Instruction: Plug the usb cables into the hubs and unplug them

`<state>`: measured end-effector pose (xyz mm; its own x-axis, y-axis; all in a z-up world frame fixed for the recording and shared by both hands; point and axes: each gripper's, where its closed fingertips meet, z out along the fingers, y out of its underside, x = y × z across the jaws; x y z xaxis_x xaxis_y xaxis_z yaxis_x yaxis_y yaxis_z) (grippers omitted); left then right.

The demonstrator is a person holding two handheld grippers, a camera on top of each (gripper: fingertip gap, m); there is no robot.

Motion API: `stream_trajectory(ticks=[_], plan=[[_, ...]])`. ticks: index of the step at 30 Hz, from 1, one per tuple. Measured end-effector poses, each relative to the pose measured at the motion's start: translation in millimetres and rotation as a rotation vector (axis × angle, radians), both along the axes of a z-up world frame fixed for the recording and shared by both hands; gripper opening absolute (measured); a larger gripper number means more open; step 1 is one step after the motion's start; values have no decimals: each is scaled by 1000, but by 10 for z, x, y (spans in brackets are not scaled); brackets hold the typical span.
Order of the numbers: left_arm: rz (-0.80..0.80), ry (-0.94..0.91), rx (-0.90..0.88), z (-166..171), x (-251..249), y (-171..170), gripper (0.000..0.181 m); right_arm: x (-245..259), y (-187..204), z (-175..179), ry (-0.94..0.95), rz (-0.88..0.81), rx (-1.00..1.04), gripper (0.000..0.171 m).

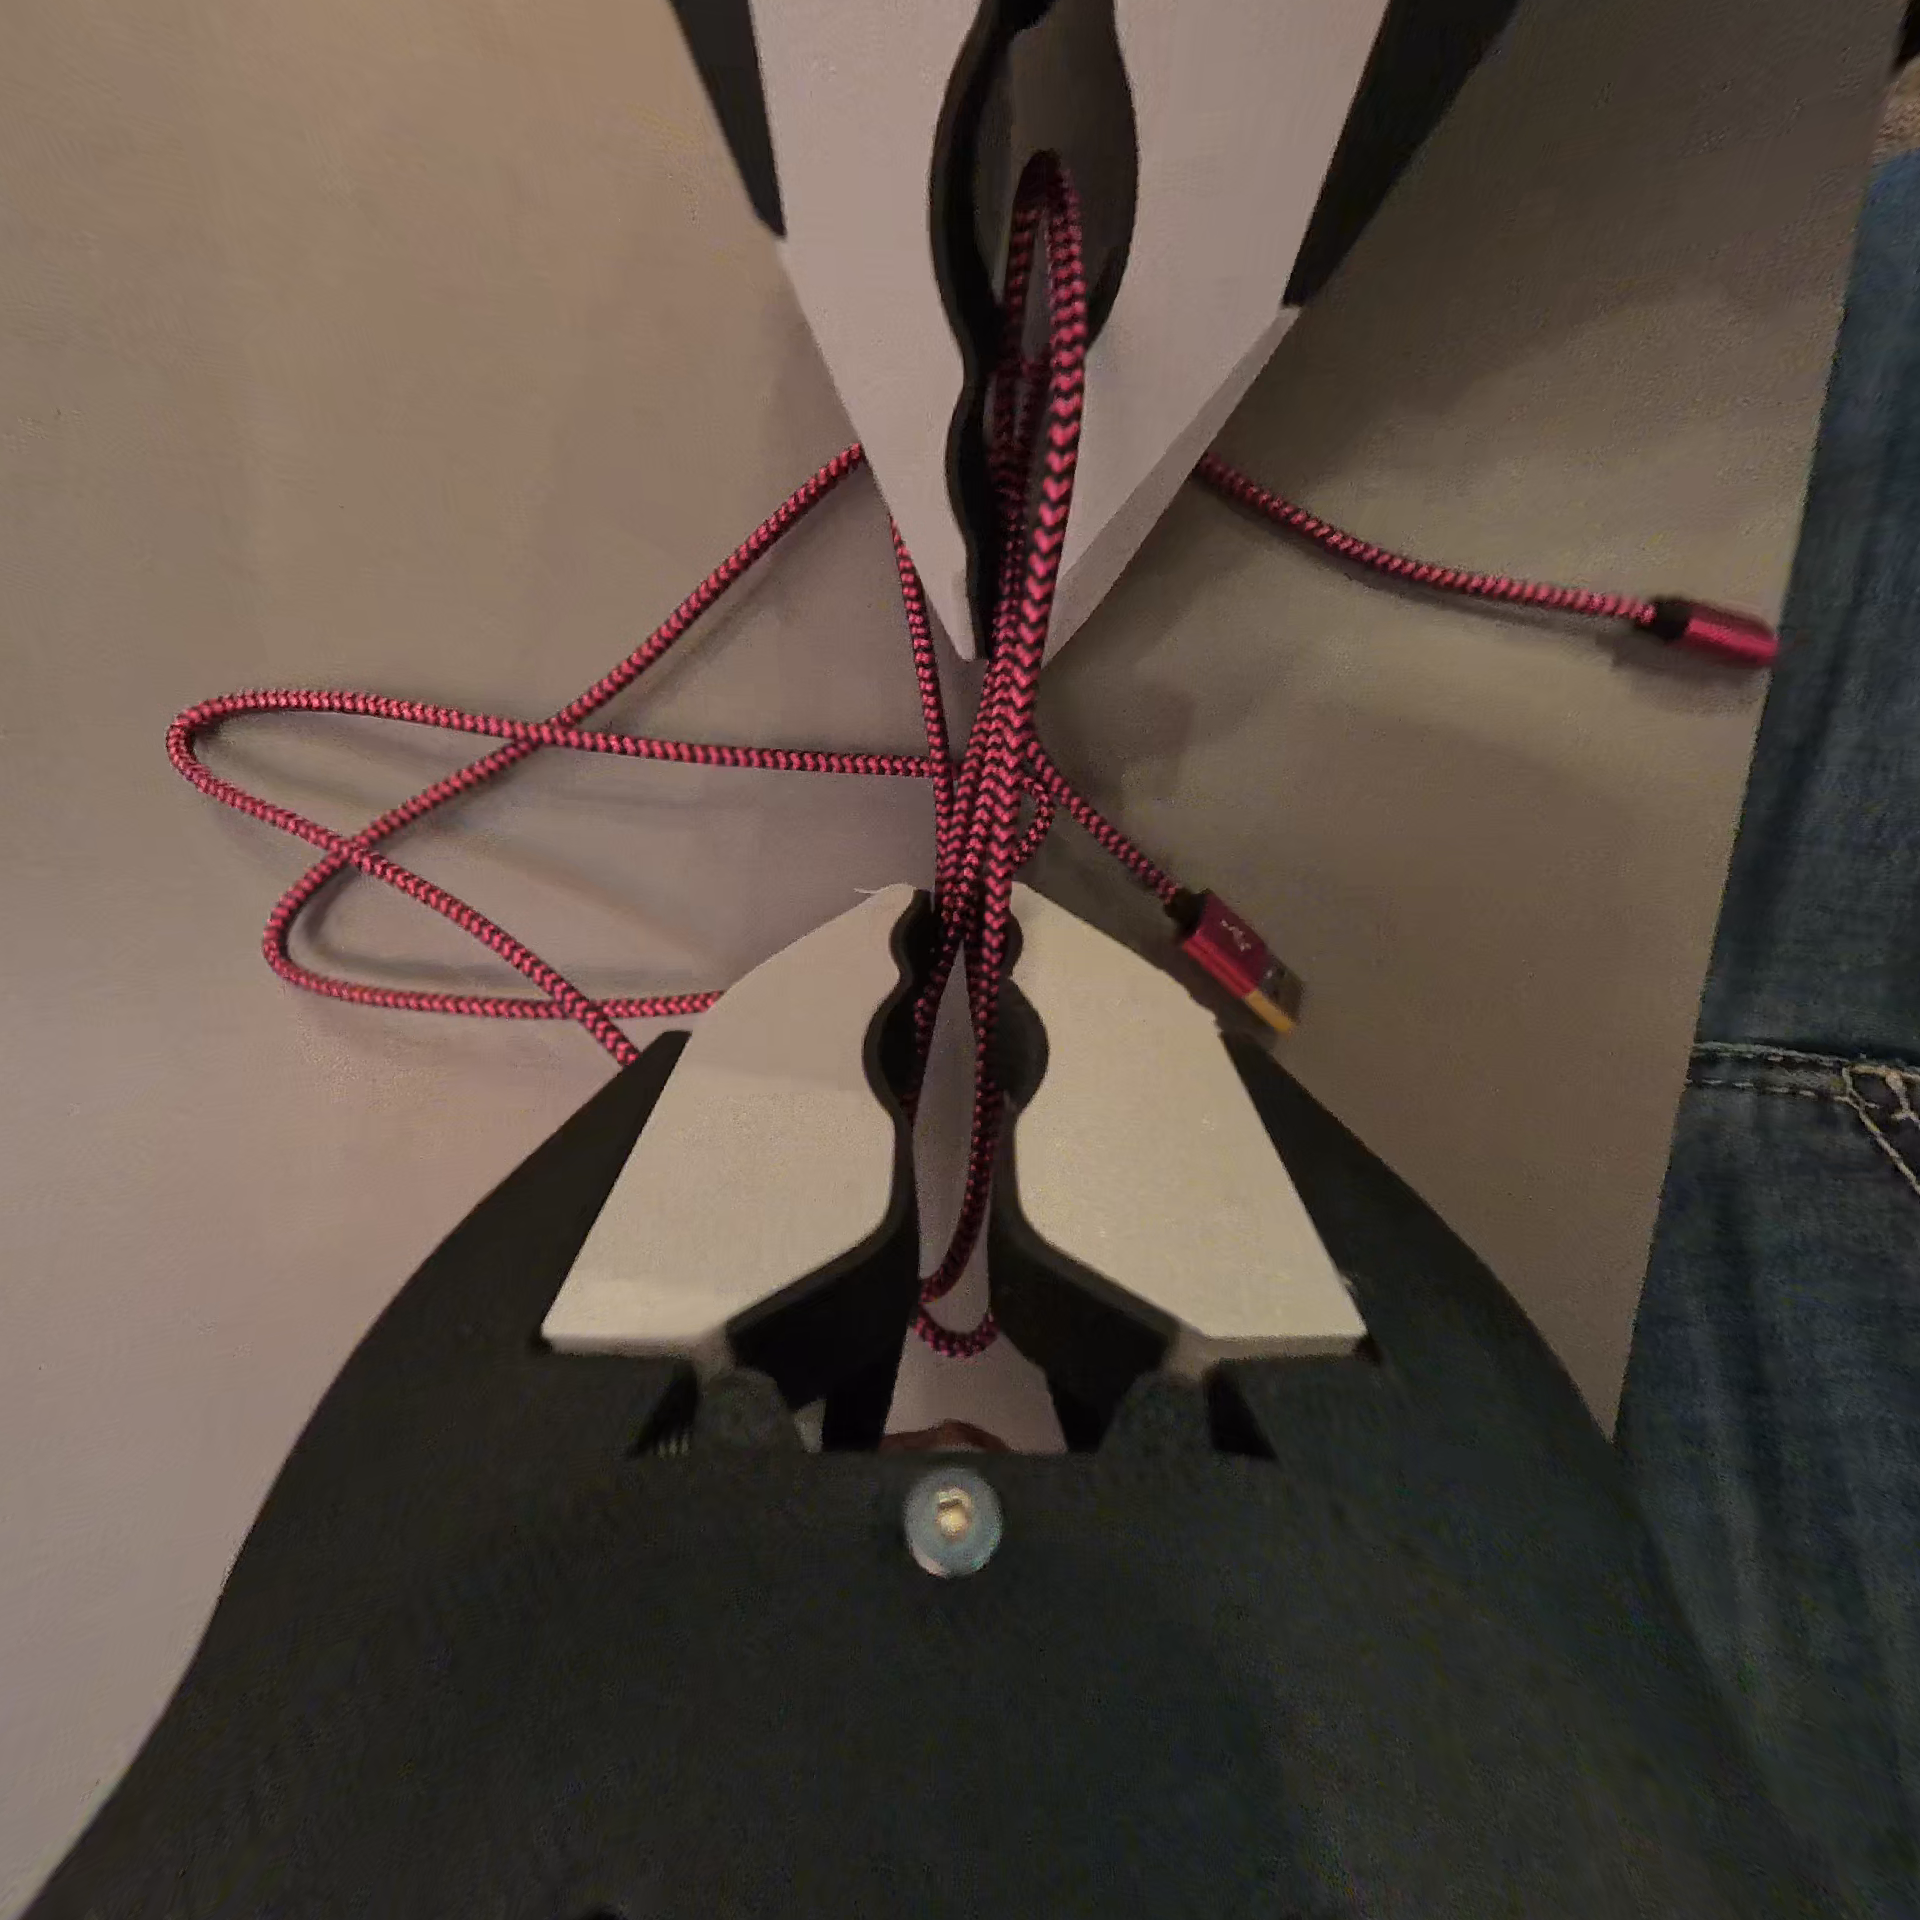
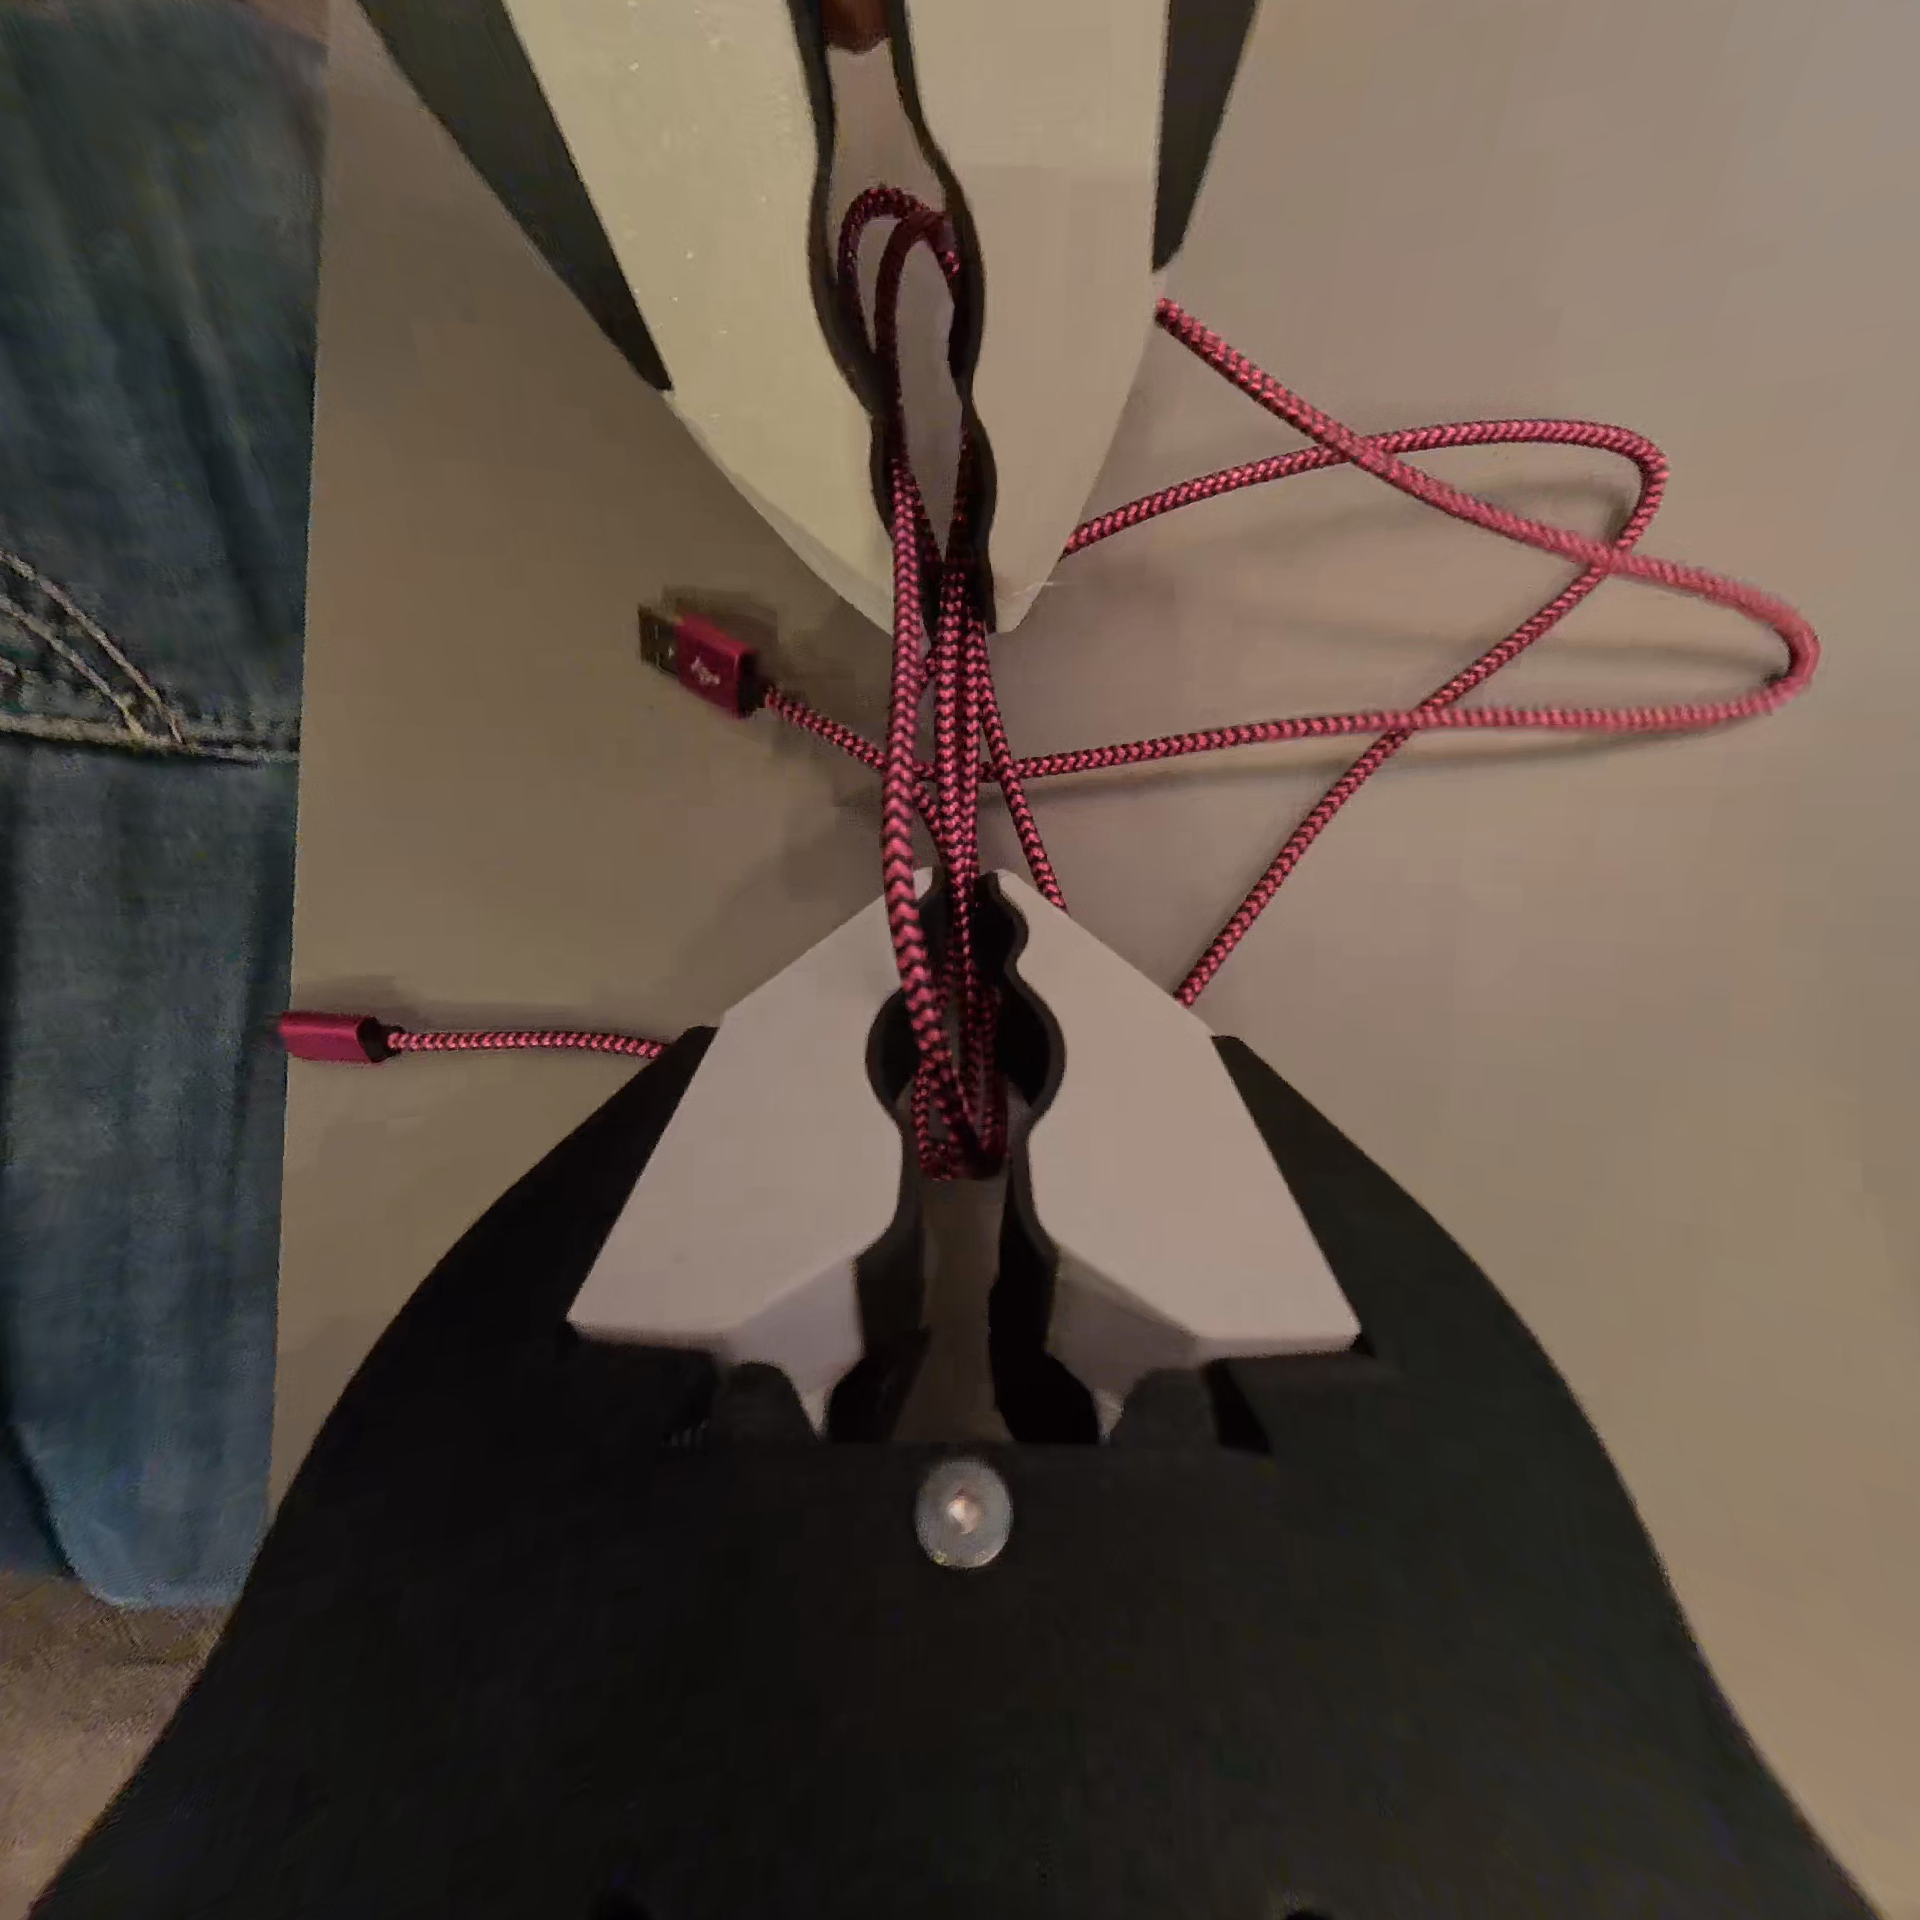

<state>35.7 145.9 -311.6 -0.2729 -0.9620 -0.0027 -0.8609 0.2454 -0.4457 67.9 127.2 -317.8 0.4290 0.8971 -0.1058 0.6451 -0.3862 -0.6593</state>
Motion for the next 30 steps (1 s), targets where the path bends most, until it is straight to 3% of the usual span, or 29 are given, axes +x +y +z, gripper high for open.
stream_trajectory(ticks=[2,5,6,8,10,12,14,18,25,27,30], plan=[[11,0,-21,-10,13,-13,18,19,32,0,39,-67,-33,2],[31,24,-41,-76,31,-52,58,56,111,-20,105,-179,-44,2],[36,42,-27,-117,29,-55,64,52,116,-17,136,-210,-64,2],[34,49,21,-163,50,-46,59,38,111,-19,160,-221,-74,1],[59,54,26,-155,66,-23,31,38,75,-17,152,-207,-97,4],[52,57,65,-156,71,-4,9,65,81,82,162,-207,-88,21],[46,55,61,-158,67,-10,7,125,76,215,135,-193,-19,37],[-3,39,49,-161,49,-29,7,126,41,363,-21,-58,172,87],[-143,47,29,-163,-2,-209,7,-54,362,27,-111,122,225,151],[-152,38,24,-162,-24,-217,7,-54,363,-99,-110,167,138,155],[-138,22,18,-162,-46,-193,7,-30,328,-189,-113,181,67,141]])
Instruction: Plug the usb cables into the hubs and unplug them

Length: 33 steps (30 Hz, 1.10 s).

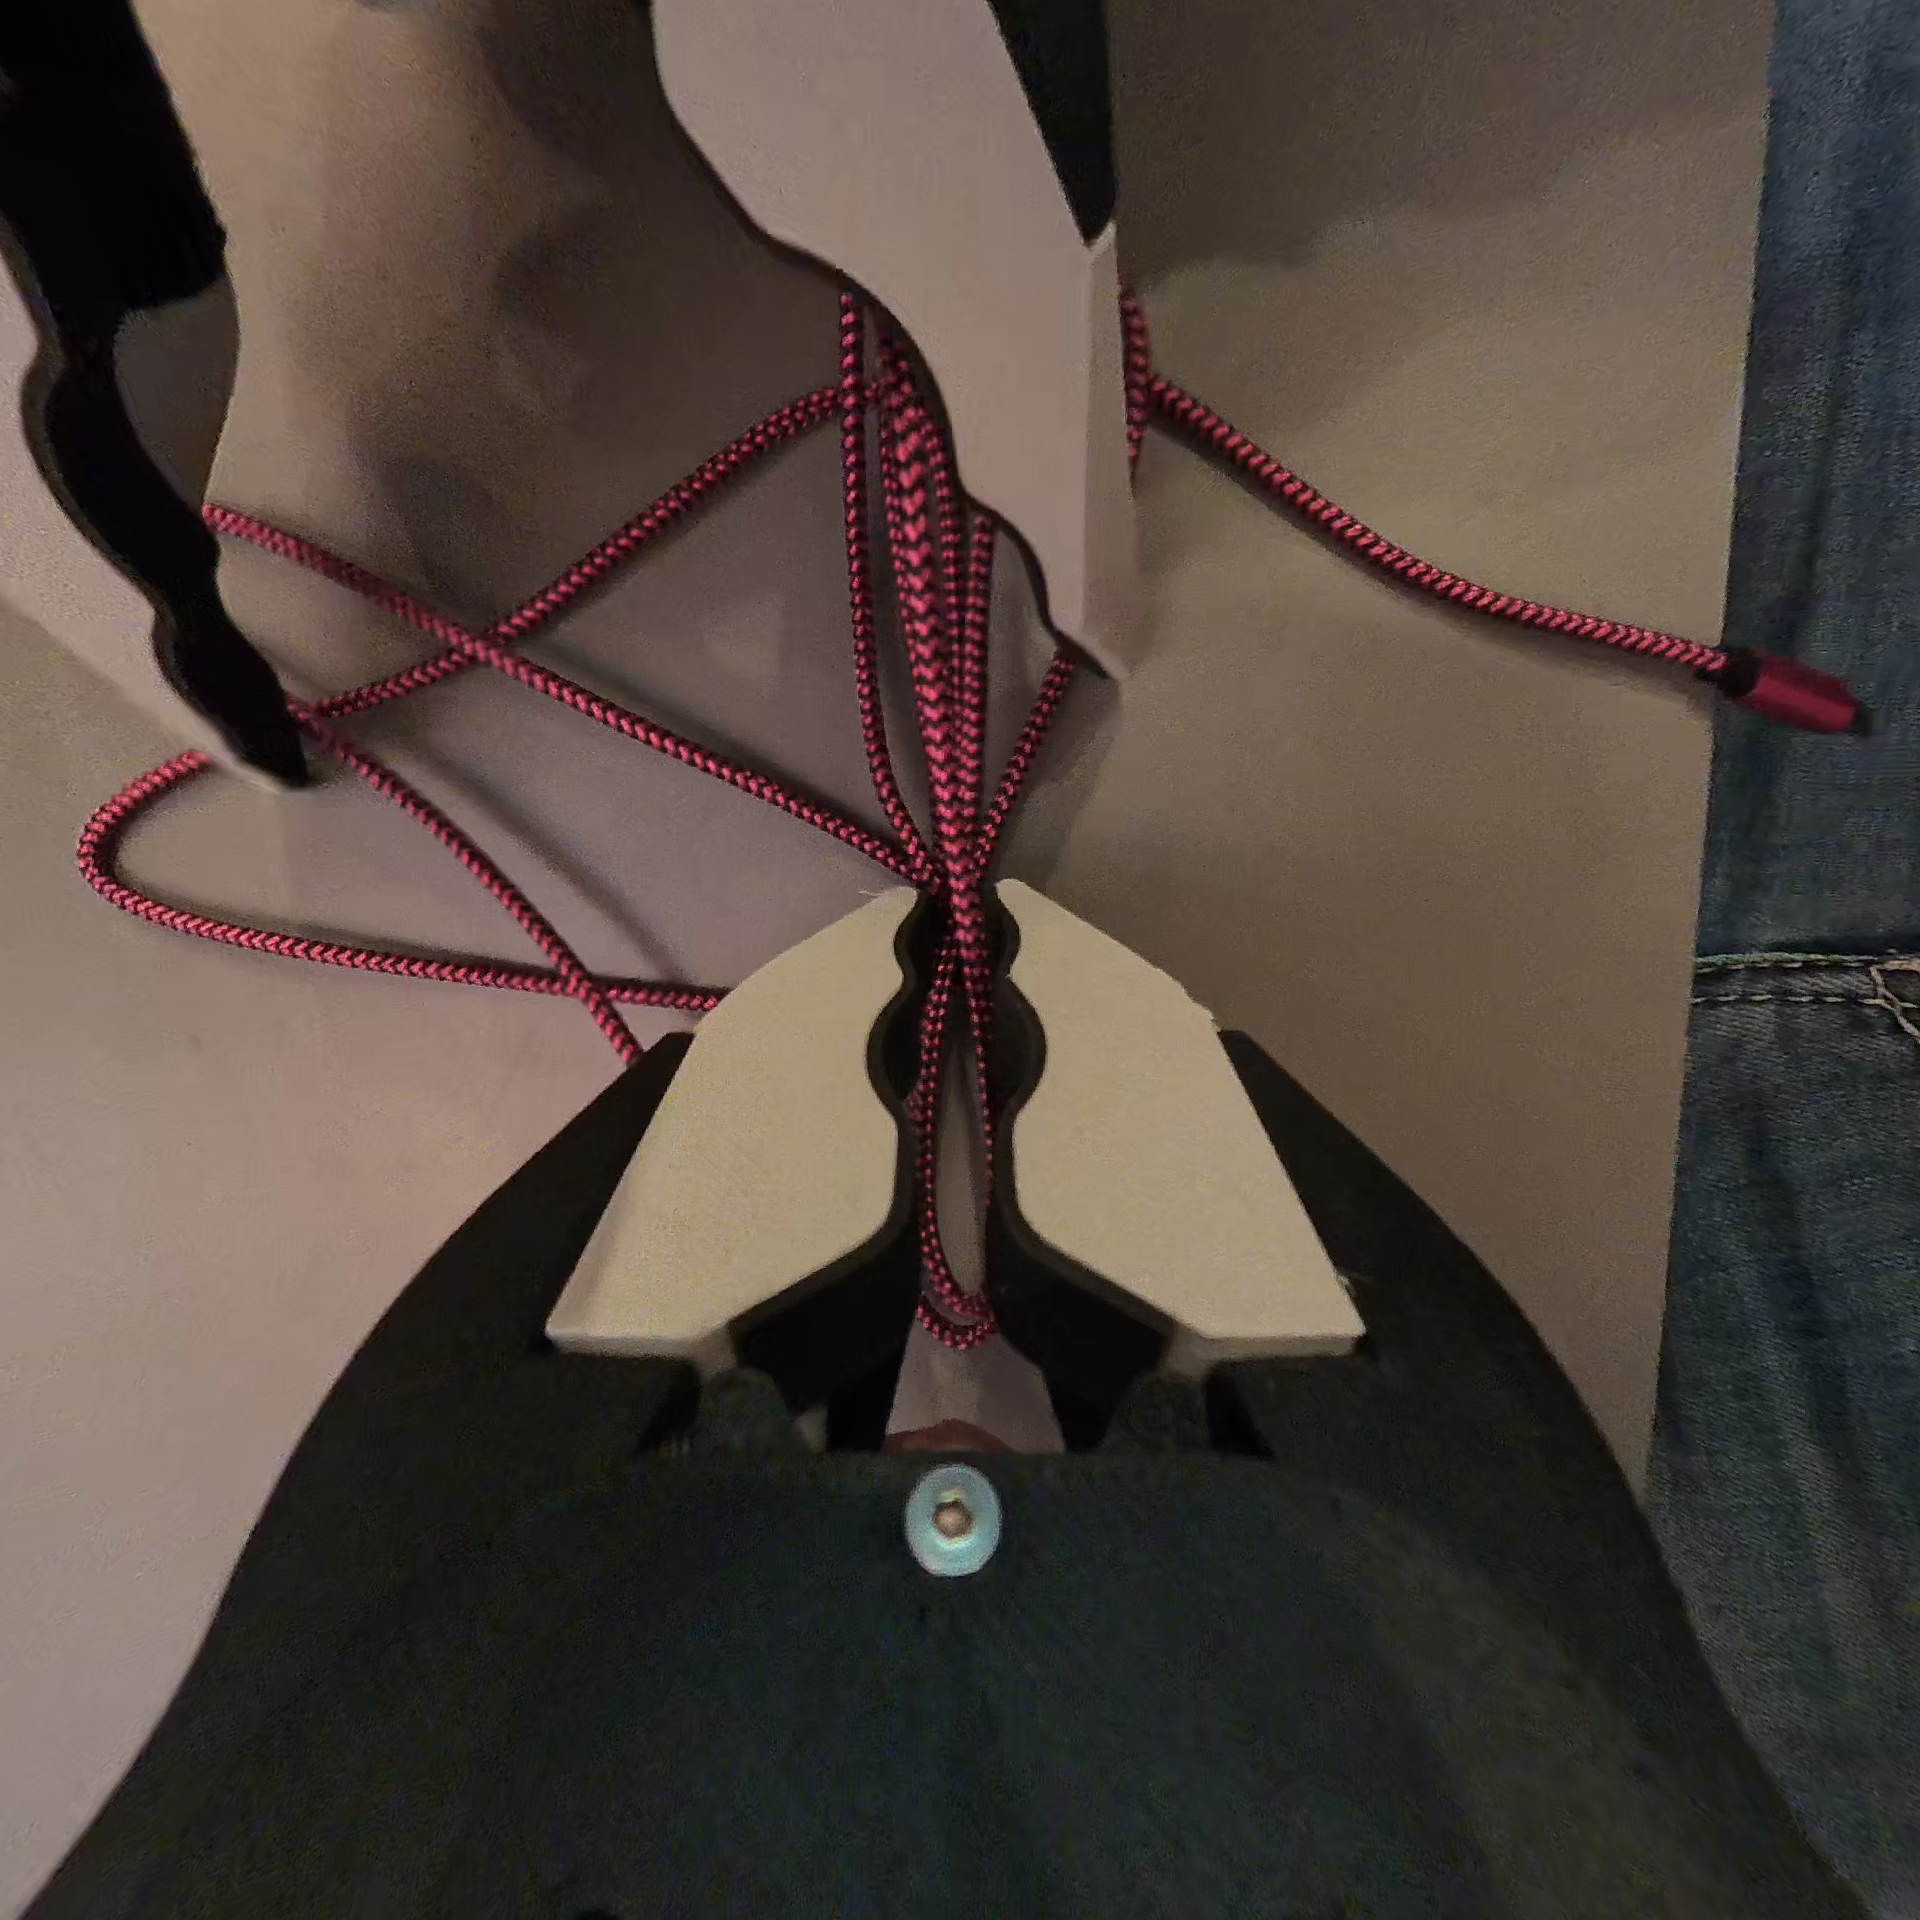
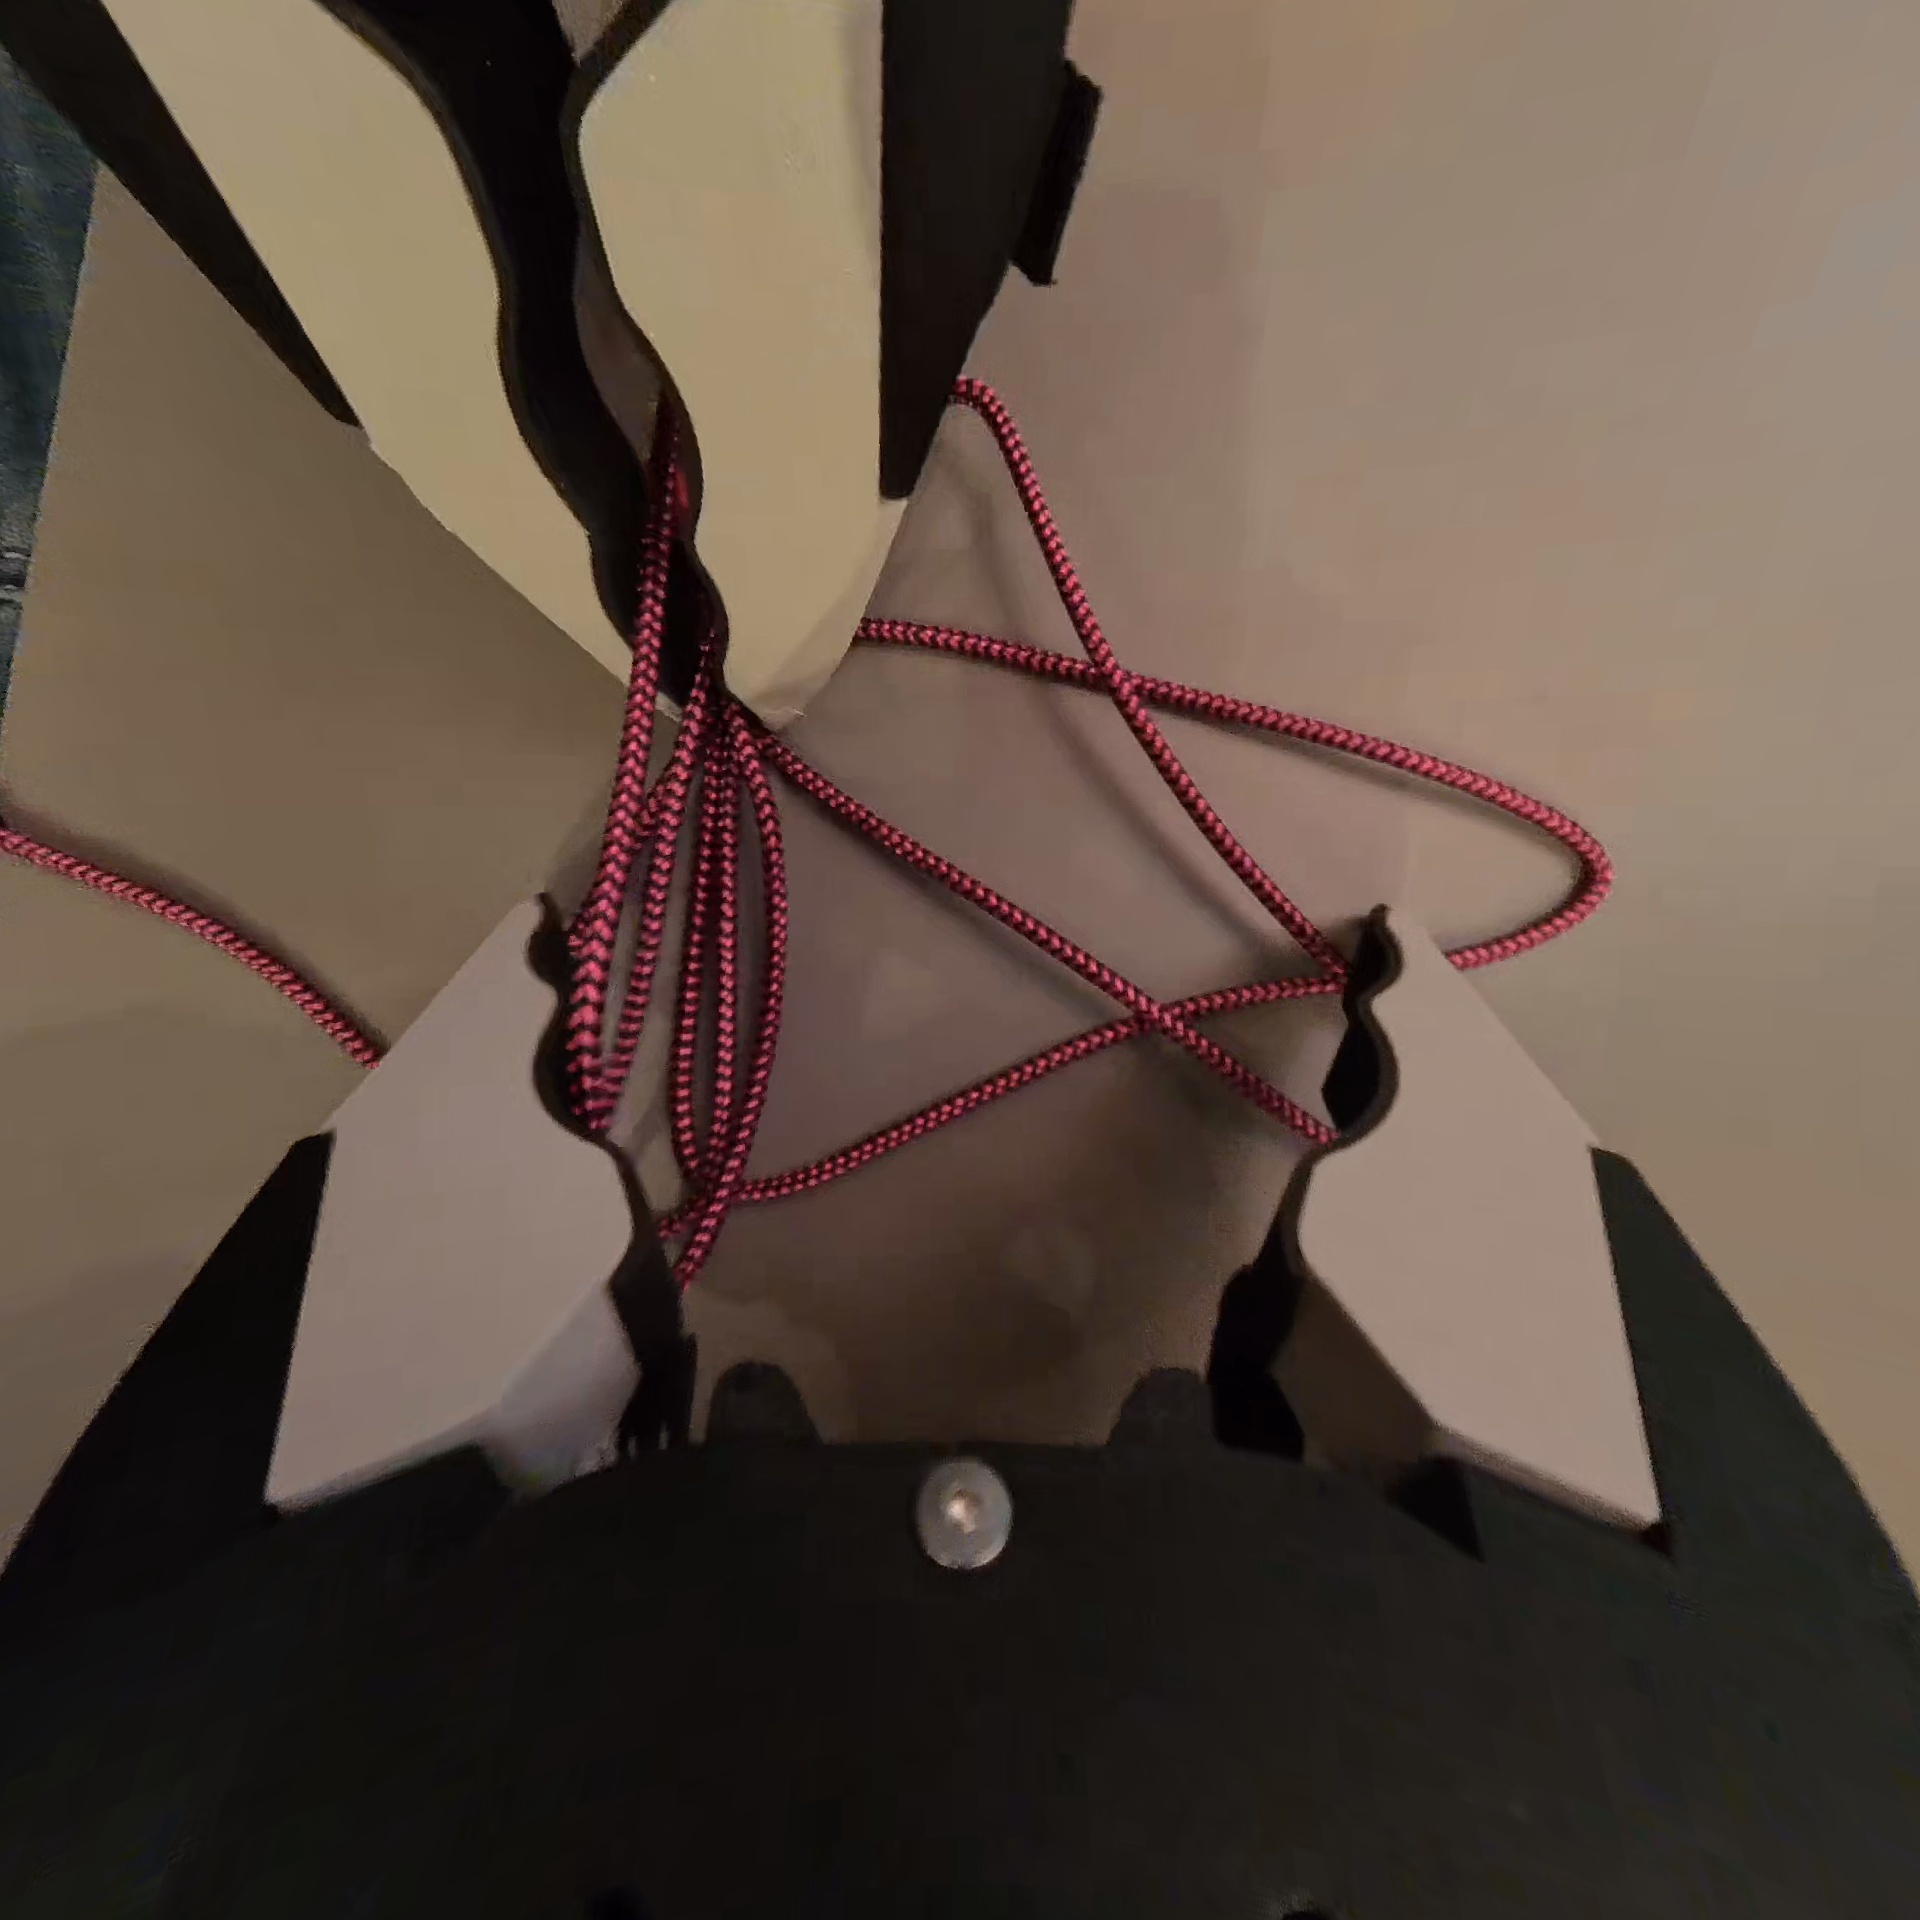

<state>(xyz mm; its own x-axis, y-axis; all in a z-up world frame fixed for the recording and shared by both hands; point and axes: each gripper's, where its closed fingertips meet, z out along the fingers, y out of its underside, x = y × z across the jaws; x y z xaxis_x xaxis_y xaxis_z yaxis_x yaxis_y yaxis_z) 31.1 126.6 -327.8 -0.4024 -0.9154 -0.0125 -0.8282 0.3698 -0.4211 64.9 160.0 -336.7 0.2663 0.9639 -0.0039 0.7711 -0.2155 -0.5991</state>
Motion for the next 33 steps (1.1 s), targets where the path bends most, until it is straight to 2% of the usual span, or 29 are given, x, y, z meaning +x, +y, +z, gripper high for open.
stream_trajectory(ticks=[4,9,11,15,20,22,25,27,29,30,33], plan=[[78,-10,-36,3,-3,82,6,35,-77,65,-20,-24,-4,99],[172,-8,-52,6,-6,178,6,37,-244,115,8,-35,-24,26],[193,-16,-33,7,-1,217,6,26,-259,113,32,-71,-21,11],[185,-39,-18,45,-4,218,9,20,-252,113,80,-126,-15,8],[179,-128,34,317,51,256,45,18,-253,113,114,-131,-11,7],[147,-80,68,276,47,244,50,13,-252,112,109,-118,7,7],[105,56,93,44,23,228,55,-6,-259,115,89,-91,34,7],[121,68,28,22,78,196,50,-46,-278,155,92,-75,57,7],[102,98,17,5,61,183,35,-80,-284,238,126,-78,72,5],[98,94,23,2,68,180,34,-90,-284,300,154,-84,74,4],[92,89,17,12,72,146,10,-79,-281,428,188,-83,93,4]])
